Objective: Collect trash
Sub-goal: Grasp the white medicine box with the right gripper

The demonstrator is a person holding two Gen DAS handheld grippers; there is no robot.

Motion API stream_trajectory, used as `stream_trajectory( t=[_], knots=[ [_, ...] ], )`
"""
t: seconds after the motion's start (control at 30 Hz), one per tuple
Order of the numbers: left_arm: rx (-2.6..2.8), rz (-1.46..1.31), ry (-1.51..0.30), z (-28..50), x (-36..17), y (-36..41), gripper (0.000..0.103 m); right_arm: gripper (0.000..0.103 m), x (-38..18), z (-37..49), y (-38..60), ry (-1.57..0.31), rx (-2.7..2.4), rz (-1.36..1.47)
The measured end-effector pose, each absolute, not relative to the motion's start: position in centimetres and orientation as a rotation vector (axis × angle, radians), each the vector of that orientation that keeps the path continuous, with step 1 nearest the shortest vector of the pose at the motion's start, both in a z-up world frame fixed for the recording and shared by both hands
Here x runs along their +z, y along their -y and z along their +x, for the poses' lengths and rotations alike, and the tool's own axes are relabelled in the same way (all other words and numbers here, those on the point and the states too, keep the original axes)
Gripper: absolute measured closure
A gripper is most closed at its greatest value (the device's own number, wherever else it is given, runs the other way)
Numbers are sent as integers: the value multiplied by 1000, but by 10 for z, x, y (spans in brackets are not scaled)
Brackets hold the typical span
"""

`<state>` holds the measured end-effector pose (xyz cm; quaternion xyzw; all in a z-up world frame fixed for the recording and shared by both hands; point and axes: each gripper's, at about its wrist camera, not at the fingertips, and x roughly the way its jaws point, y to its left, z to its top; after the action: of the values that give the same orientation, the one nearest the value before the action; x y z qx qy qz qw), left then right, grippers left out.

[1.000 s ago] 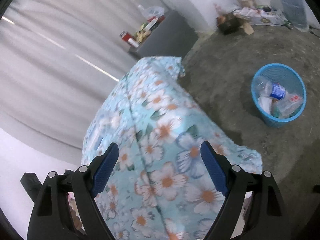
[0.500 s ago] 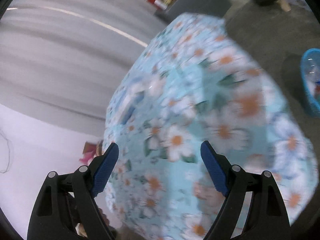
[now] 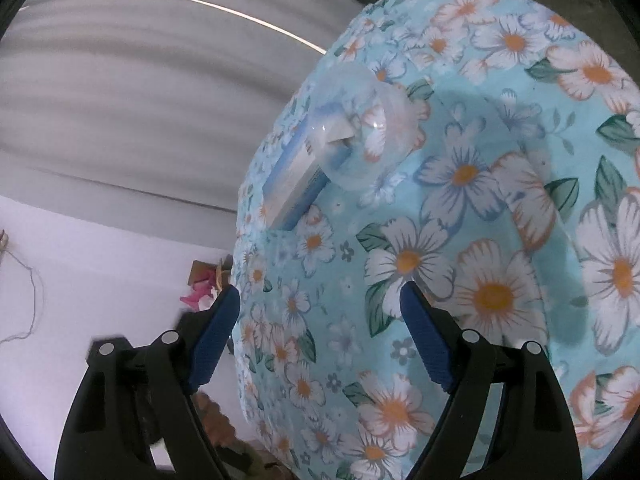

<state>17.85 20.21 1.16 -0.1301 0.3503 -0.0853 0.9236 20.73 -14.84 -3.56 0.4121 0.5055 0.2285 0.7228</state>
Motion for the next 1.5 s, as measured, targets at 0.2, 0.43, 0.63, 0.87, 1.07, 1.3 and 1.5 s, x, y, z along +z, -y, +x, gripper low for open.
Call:
stream_trajectory(
  t=[0.2,0.43,0.63,0.87,1.07,1.3,1.5],
  knots=[
    [-293,-380,-829,277,13,-197,17,24,-44,203,151,-1120,491,924],
    [-192,-329,-979,385,-35,-178,47,24,-46,194,162,-1114,482,932],
    [-190,-338,-1108,400,-64,-179,71,24,-51,194,168,-1117,495,943],
    [-263,-332,-1206,338,-62,-179,80,24,-65,213,147,-1152,534,944],
    [-326,-366,-1212,290,-68,-178,80,24,-67,229,127,-1136,553,909],
    [-330,-430,-1146,274,-71,-183,80,42,-67,247,105,-1113,533,865],
    [-317,-371,-1116,265,-64,-175,85,64,-71,251,87,-1145,548,789]
  ],
)
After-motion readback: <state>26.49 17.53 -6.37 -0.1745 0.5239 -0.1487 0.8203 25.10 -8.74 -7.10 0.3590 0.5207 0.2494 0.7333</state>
